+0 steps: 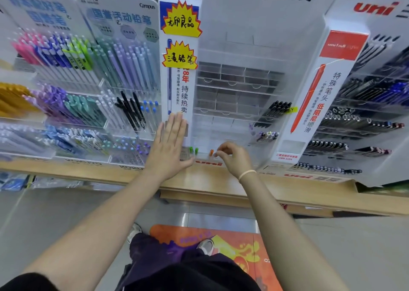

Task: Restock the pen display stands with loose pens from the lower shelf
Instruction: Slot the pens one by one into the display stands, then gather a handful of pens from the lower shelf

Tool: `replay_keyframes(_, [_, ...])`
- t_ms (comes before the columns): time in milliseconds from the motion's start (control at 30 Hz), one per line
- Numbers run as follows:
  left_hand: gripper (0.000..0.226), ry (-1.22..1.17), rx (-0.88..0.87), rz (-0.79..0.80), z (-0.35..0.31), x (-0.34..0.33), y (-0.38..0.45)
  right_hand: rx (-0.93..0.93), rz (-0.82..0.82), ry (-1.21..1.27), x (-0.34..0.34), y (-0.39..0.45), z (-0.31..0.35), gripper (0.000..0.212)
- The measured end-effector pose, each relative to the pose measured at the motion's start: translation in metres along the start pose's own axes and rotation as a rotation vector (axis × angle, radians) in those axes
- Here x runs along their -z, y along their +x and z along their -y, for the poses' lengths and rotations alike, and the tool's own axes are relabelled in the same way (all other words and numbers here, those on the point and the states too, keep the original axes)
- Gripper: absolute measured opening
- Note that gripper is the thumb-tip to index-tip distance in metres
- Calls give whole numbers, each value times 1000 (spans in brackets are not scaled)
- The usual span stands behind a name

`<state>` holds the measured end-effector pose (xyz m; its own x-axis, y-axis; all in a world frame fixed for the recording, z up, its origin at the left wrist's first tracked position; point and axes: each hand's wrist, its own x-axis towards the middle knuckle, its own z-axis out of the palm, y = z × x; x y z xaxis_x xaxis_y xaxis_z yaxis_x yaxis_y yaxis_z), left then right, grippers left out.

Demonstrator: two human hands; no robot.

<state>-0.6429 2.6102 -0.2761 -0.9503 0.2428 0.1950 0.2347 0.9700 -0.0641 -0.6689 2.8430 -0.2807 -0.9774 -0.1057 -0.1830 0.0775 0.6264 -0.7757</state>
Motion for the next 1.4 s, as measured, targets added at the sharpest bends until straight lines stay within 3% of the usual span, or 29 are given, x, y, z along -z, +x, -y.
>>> replay_keyframes(200, [108, -28, -2, 50, 1, 6, -4, -58, 25, -22, -3, -6, 7, 1])
replay_keyframes(267, [107, -72, 5, 74, 0, 11, -5, -44, 8, -80, -1, -14, 16, 16])
replay_keyframes(333, [102, -164, 21, 44, -1, 15, -8, -20, -62, -114, 6, -32, 26, 30])
replay_keyframes(433, [87, -389, 3, -38, -14, 20, -4, -54, -279, -94, 18, -77, 26, 29])
replay_keyframes(500, [72, -529, -90, -37, -44, 16, -7, -111, -404, -133, 19, -115, 8, 24])
replay_keyframes(567, [62, -617, -227, 32, -86, 11, -22, -232, -413, -192, 23, -159, -15, 25])
replay_keyframes(800, [60, -626, -629, 313, -200, -7, -57, -572, -557, -270, 42, -252, -103, 42])
replay_keyframes(900, [59, -520, -735, 370, -250, -60, -59, -615, -549, -278, 27, -249, -178, 44])
replay_keyframes(1033, [68, -457, -767, 452, -308, -189, -63, -632, -470, -257, -27, -212, -317, 61])
replay_keyframes(1233, [66, -492, -561, 345, -347, -396, -30, -540, -522, -257, -96, -119, -494, 84])
replay_keyframes(1400, [87, -628, -171, 332, -377, -475, 7, -418, -638, -327, -100, -54, -581, 138])
